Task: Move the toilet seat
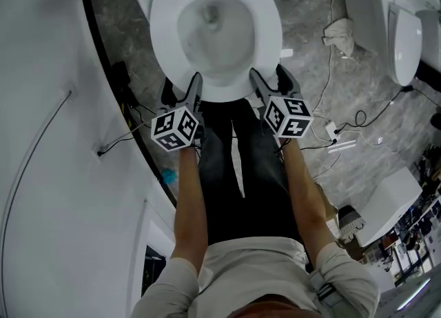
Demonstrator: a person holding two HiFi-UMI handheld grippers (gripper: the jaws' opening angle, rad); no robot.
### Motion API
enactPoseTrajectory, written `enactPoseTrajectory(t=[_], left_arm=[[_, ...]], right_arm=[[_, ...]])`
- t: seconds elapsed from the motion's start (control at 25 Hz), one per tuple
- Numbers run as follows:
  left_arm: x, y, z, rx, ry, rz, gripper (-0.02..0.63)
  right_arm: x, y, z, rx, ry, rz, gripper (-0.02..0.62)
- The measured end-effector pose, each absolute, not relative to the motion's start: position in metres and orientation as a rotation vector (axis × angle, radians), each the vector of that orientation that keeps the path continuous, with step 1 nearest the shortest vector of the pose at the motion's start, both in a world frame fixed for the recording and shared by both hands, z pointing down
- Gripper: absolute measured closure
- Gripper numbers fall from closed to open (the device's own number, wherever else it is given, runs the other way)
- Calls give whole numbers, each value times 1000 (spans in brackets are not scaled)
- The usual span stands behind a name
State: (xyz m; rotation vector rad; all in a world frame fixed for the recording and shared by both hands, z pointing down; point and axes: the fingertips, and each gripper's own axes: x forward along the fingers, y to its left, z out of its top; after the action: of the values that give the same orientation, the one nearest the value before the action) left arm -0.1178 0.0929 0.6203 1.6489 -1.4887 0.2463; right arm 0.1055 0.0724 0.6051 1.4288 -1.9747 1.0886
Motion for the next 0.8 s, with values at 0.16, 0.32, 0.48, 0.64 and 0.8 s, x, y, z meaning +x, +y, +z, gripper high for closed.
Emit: enactPoseTrajectory(t=[0.16, 0.32, 0.48, 0.64, 0.8], left_arm=[[-121, 92, 615, 1645, -1507, 255, 209], [-121, 89, 611, 1647, -1524, 284, 209], [-123, 87, 604, 1649, -1541, 265, 209], [-124, 87, 594, 1667, -1561, 267, 210], [-122, 88, 582, 1729, -1556, 293, 210]], right_arm=[[103, 71, 600, 1434, -1982, 1090, 244], [104, 68, 597, 1437, -1984, 1095, 245], [103, 66, 591, 1448, -1996, 1103, 247], [103, 64, 583, 1460, -2012, 1111, 250], [103, 62, 578, 1470, -2021, 1117, 250]])
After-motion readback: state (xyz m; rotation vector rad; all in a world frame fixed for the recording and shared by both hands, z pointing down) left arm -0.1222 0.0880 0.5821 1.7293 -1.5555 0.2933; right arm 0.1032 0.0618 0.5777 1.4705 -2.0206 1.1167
